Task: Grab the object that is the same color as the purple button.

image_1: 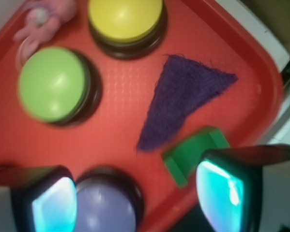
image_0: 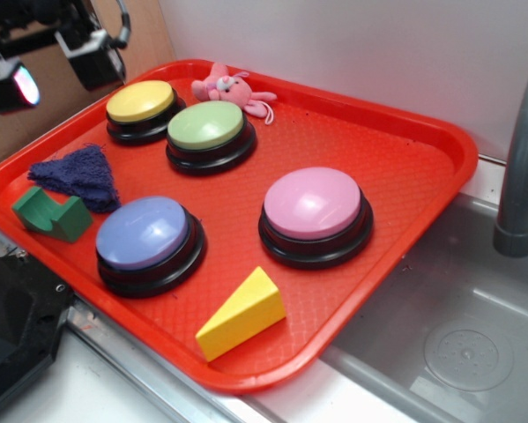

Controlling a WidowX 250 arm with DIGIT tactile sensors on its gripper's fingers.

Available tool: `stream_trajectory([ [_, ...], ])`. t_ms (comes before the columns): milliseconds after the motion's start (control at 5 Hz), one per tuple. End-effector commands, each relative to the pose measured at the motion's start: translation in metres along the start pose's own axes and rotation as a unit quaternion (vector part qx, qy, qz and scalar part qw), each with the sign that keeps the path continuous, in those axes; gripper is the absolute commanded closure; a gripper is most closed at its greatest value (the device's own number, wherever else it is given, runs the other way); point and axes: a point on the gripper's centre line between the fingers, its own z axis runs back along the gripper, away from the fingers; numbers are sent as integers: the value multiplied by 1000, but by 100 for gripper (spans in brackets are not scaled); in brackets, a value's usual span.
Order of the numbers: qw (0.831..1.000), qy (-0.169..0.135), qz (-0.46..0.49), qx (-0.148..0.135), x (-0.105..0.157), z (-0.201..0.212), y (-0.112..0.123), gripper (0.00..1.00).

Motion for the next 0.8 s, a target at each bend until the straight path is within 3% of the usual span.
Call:
stream_trajectory([
  [0,997,-61,40,24,25,-45,17,0],
  [600,999,-44,11,30,12,-85,28,0],
])
